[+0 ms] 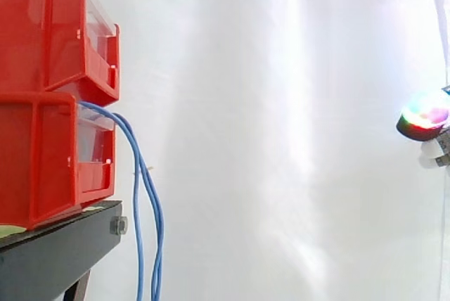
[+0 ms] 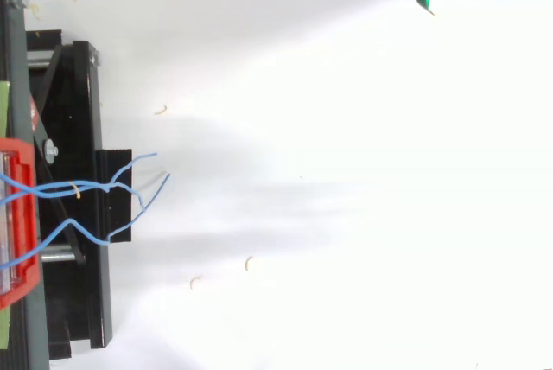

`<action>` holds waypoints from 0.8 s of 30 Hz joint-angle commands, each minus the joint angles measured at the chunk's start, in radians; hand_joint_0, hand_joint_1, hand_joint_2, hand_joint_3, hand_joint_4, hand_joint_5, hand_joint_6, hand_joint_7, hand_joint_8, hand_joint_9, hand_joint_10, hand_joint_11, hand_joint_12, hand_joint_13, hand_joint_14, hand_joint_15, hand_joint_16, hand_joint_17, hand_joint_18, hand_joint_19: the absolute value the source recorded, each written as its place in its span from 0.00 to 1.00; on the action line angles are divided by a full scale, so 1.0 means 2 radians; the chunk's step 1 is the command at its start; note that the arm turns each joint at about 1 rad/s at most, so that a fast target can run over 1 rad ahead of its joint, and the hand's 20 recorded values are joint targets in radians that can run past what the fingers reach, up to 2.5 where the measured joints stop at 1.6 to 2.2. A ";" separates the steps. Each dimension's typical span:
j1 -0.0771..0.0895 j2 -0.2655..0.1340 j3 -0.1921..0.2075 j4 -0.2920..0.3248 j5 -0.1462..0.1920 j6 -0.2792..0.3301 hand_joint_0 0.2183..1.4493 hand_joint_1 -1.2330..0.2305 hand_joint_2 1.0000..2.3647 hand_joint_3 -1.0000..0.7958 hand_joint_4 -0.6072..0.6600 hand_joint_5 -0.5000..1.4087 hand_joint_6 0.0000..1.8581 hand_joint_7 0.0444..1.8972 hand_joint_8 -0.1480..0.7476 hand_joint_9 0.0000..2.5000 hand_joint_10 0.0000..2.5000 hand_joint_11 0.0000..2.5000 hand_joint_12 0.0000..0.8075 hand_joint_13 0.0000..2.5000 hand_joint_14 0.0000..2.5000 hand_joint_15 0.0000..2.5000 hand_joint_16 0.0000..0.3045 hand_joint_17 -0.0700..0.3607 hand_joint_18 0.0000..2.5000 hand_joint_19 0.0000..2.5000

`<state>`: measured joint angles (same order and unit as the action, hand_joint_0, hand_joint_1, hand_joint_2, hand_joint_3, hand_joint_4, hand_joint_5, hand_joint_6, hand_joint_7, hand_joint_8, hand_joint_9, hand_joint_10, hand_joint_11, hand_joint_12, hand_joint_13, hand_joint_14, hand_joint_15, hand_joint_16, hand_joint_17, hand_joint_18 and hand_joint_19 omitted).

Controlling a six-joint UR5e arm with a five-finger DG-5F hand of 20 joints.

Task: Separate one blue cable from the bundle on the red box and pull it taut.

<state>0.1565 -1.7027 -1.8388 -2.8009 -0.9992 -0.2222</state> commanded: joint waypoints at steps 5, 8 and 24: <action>-0.001 -0.015 0.000 0.009 0.025 -0.015 0.19 0.51 0.00 0.29 0.64 0.15 0.27 0.36 0.52 0.19 0.00 0.03 0.45 0.06 0.00 0.00 0.18 0.45 0.06 0.00; -0.002 -0.035 0.000 0.014 0.025 -0.005 0.19 0.51 0.00 0.29 0.64 0.15 0.27 0.36 0.52 0.19 0.00 0.03 0.45 0.06 0.00 0.00 0.18 0.45 0.06 0.00; 0.000 -0.104 0.001 0.128 0.036 -0.009 0.19 0.51 0.00 0.29 0.64 0.15 0.27 0.36 0.52 0.19 0.00 0.03 0.45 0.07 0.00 0.00 0.18 0.44 0.07 0.01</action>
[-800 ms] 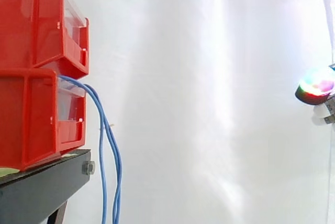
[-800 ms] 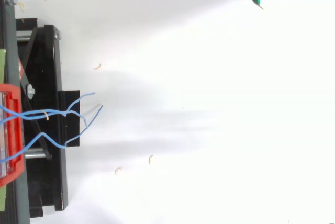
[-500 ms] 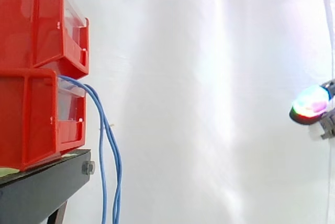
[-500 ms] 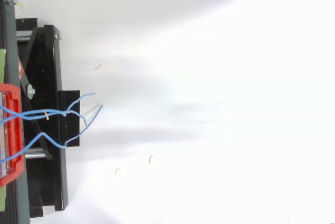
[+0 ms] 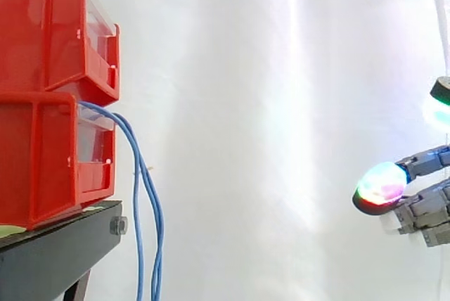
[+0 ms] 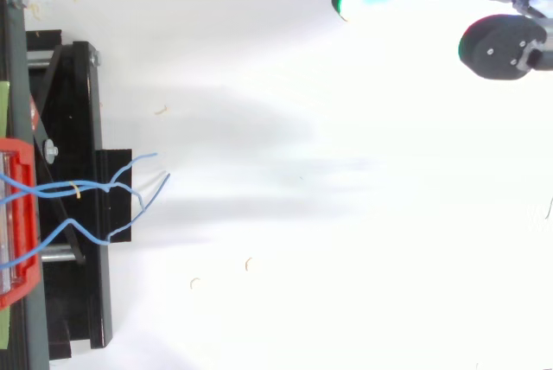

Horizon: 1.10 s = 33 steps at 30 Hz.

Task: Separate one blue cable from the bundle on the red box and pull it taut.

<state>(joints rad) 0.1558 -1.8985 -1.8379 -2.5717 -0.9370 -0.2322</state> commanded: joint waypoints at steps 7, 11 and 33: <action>0.001 -0.048 0.012 0.055 0.010 -0.007 0.19 0.51 0.00 0.29 0.65 0.15 0.27 0.36 0.52 0.19 0.00 0.03 0.45 0.07 0.00 0.00 0.18 0.44 0.08 0.01; 0.001 -0.059 0.028 0.059 0.010 -0.010 0.19 0.50 0.00 0.29 0.65 0.15 0.27 0.36 0.52 0.19 0.00 0.04 0.45 0.08 0.00 0.00 0.18 0.44 0.08 0.01; 0.003 -0.121 0.100 0.060 0.024 -0.040 0.20 0.50 0.00 0.29 0.66 0.16 0.27 0.37 0.53 0.21 0.00 0.05 0.45 0.09 0.00 0.00 0.17 0.44 0.10 0.02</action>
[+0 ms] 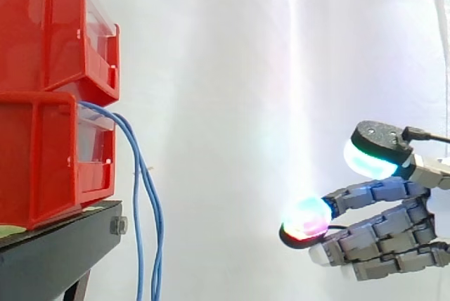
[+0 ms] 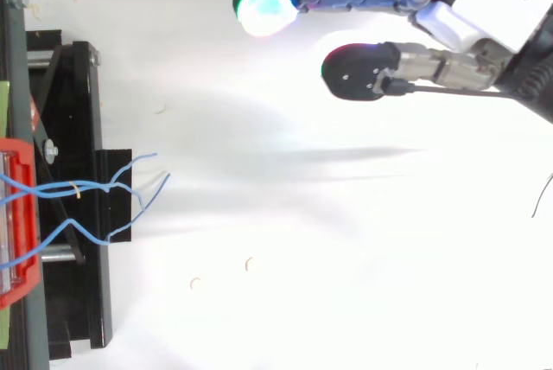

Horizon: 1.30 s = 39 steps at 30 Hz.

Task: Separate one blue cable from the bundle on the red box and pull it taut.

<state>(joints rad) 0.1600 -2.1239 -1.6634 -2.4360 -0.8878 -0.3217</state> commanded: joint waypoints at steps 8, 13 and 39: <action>0.001 -0.016 0.027 0.001 0.001 -0.026 0.20 0.49 0.00 0.29 0.67 0.16 0.27 0.37 0.53 0.22 0.00 0.05 0.45 0.09 0.00 0.00 0.17 0.43 0.10 0.02; -0.002 -0.046 0.043 0.012 0.000 -0.020 0.20 0.49 0.00 0.30 0.68 0.16 0.27 0.37 0.53 0.22 0.00 0.05 0.45 0.10 0.00 0.00 0.17 0.43 0.10 0.02; 0.000 -0.123 0.148 0.007 -0.014 -0.019 0.21 0.48 0.00 0.30 0.68 0.17 0.27 0.38 0.53 0.23 0.00 0.06 0.45 0.10 0.00 0.00 0.17 0.43 0.12 0.02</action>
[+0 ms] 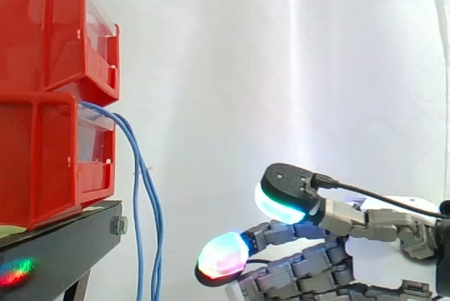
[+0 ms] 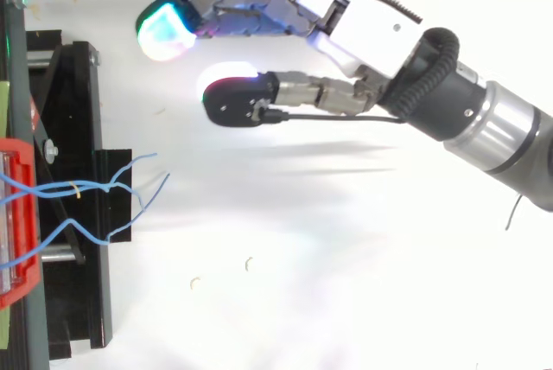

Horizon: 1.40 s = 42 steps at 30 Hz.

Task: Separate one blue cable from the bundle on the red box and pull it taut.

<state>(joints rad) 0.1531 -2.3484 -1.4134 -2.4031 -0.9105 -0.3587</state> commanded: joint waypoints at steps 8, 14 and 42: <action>0.015 -0.011 0.041 -0.010 -0.001 -0.025 0.21 0.48 0.00 0.30 0.69 0.17 0.27 0.39 0.53 0.23 0.00 0.06 0.45 0.11 0.00 0.00 0.17 0.43 0.12 0.03; 0.020 -0.011 0.041 -0.010 0.003 -0.026 0.21 0.47 0.00 0.30 0.69 0.17 0.27 0.39 0.53 0.24 0.00 0.06 0.45 0.12 0.00 0.00 0.17 0.43 0.13 0.03; 0.025 -0.038 0.082 0.000 -0.011 -0.013 0.22 0.45 0.00 0.31 0.73 0.19 0.27 0.44 0.54 0.26 0.00 0.08 0.45 0.15 0.00 0.01 0.16 0.42 0.17 0.05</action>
<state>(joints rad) 0.1997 -2.4251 -1.2593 -2.3993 -0.9239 -0.3844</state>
